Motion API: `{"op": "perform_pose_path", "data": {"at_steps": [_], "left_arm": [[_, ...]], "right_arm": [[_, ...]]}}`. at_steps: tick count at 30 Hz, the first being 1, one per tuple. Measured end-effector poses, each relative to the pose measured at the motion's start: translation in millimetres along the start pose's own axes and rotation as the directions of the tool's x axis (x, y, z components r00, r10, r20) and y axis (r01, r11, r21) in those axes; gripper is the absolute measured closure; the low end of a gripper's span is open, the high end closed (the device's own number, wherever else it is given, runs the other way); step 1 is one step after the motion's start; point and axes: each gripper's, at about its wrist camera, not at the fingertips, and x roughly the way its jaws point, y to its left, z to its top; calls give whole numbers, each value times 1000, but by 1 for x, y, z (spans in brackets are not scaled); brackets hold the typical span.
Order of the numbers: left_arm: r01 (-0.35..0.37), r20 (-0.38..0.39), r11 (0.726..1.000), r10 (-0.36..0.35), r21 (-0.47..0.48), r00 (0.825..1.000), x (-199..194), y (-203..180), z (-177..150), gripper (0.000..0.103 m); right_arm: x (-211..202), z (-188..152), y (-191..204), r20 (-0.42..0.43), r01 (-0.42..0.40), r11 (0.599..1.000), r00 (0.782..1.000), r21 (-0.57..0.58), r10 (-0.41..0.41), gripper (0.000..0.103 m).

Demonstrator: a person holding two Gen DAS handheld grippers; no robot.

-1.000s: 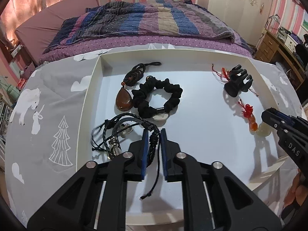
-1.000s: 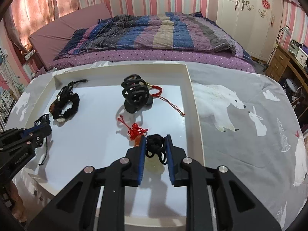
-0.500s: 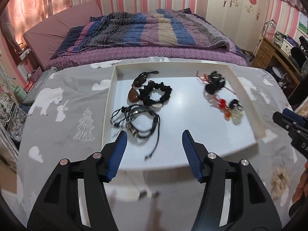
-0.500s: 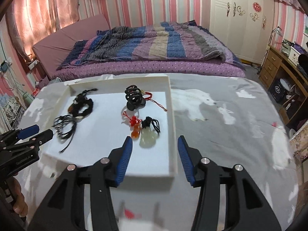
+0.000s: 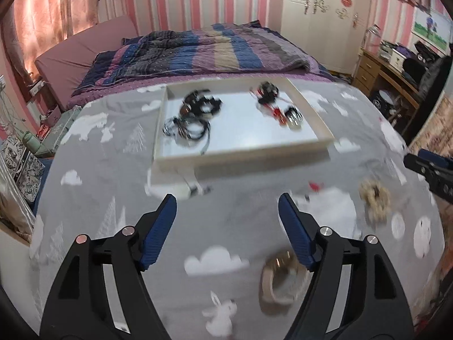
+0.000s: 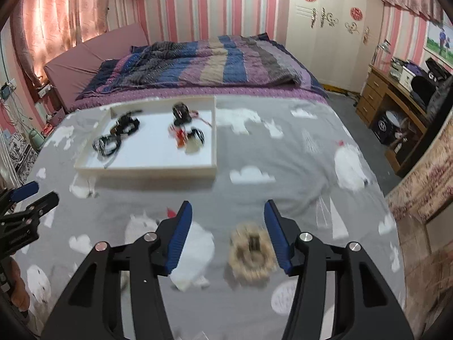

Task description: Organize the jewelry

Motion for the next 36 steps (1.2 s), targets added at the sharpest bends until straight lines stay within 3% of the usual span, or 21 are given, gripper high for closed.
{"op": "perform_pose_path", "data": {"at_steps": [10,18,22,23,27,31,36], "left_arm": [[1,-86,1000,0,6,996,29,-12,-67,29],[-1,-129,1000,2,7,992,48,-14,-83,31],[6,-151,1000,-4,14,988,58,-19,-86,49],[9,-155,1000,-7,15,988,60,-20,-86,51],[34,-155,999,-31,13,987,62,-21,-84,75],[63,-167,998,-60,16,984,65,-25,-83,96],[98,-153,995,-94,23,984,63,-30,-80,100]], "right_arm": [[47,-67,-39,-85,37,997,996,71,-31,49],[77,-80,-54,-101,67,993,993,99,-57,50],[82,-81,-51,-92,61,994,994,89,-53,51],[83,-82,-51,-90,58,995,995,87,-50,54],[86,-83,-49,-86,39,995,996,86,-32,78],[89,-83,-48,-92,28,996,996,86,-20,87],[84,-79,-47,-70,26,996,997,82,-20,92]]}}
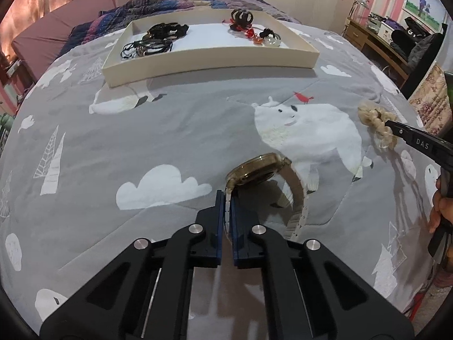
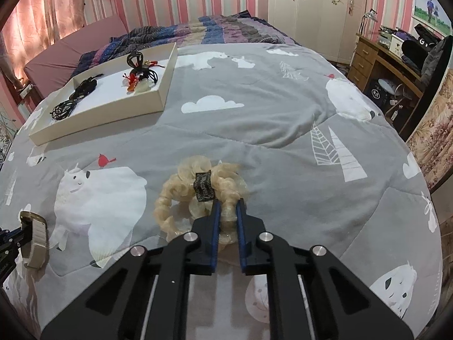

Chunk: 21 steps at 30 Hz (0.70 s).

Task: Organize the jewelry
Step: 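Close the left tool on the gold watch band while the right tool closes on the beige lace scrunchie, then carry the gold watch with the left tool while the right tool carries the lace scrunchie into the tray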

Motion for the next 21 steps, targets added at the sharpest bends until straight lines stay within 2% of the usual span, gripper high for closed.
{"op": "perform_pose_path", "data": {"at_steps": [9,21], "left_arm": [[28,20,1000,-28,-10,999,-9,10,27,100],[34,80,998,-30,-56,996,-22,40,103,99]], "right_arm": [[-23,21,20,52,-38,999,998,-30,40,92],[-56,78,65,152,-99,991,982,-89,112,92]]}}
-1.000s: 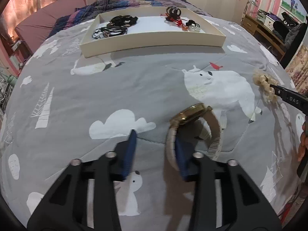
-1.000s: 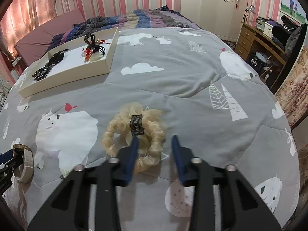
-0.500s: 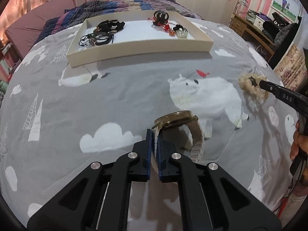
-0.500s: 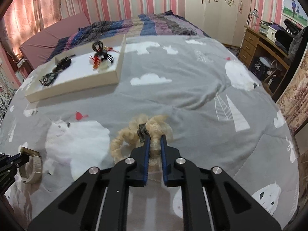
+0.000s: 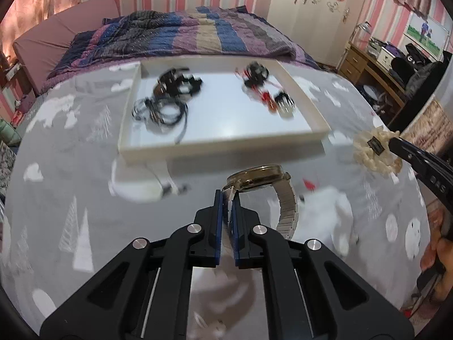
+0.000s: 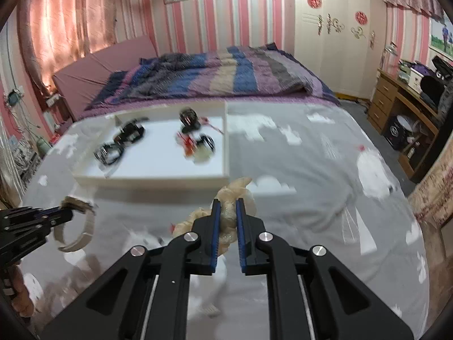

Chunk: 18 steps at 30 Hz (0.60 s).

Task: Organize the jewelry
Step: 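Carry the gold watch with the left tool while the right tool carries the lace scrunchie into the tray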

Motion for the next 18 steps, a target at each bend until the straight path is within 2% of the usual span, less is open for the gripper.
{"op": "perform_pose_path", "data": {"at_steps": [6,11,18], "left_arm": [[-11,24,1000,12,-19,1000,13,11,47,99],[-49,9,998,49,-27,999,44,23,81,99],[-89,-26,996,89,-20,996,91,36,101,98]], "right_arm": [[21,38,29,21,-42,999,999,-26,43,92],[55,59,51,9,-73,996,997,-46,73,92],[114,65,63,-30,-101,994,995,-37,99,92]]}}
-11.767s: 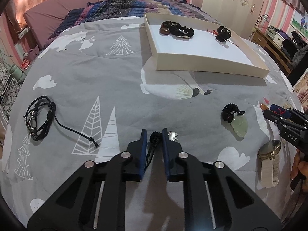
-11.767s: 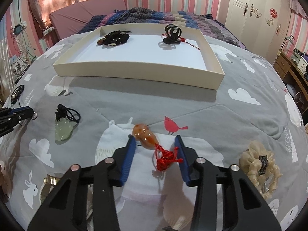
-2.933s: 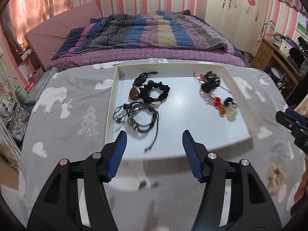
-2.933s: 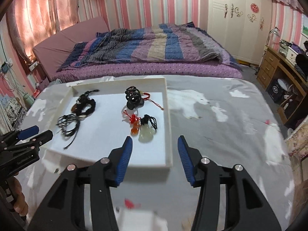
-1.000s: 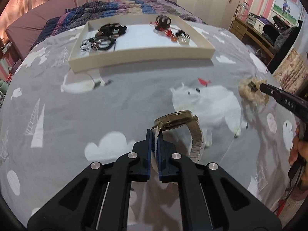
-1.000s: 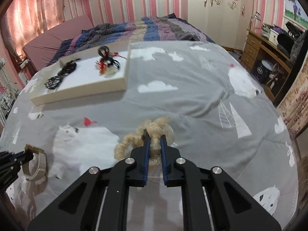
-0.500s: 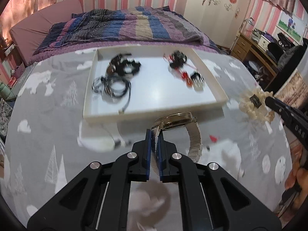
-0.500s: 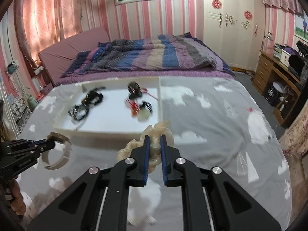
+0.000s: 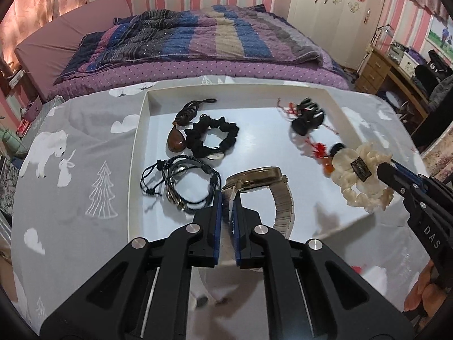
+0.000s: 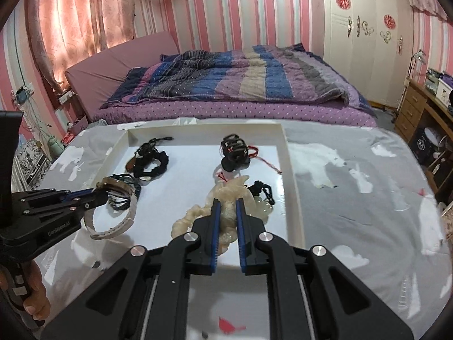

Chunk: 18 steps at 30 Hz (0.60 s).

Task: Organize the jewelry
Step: 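Carry the gold watch with the left tool while the right tool carries the lace scrunchie into the tray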

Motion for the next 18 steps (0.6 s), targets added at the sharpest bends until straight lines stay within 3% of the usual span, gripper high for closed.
{"op": "perform_pose_path", "data": {"at_steps": [9,16,17,18], "left_arm": [[-42,-34,999,42,-4,999,38,2,0,96],[-61,-23,998,61,-14,998,34,5,-2,93],[-64,-14,998,64,-13,998,30,5,-2,92],[-72,-2,997,72,-11,997,25,5,-2,83]], "right_arm": [[46,-8,-1,-39,13,1000,999,8,-12,92],[65,-19,3,-54,47,999,997,-16,-47,89],[64,-18,3,-49,50,999,997,-21,-51,86],[62,-18,3,-47,61,998,997,-21,-62,74]]}}
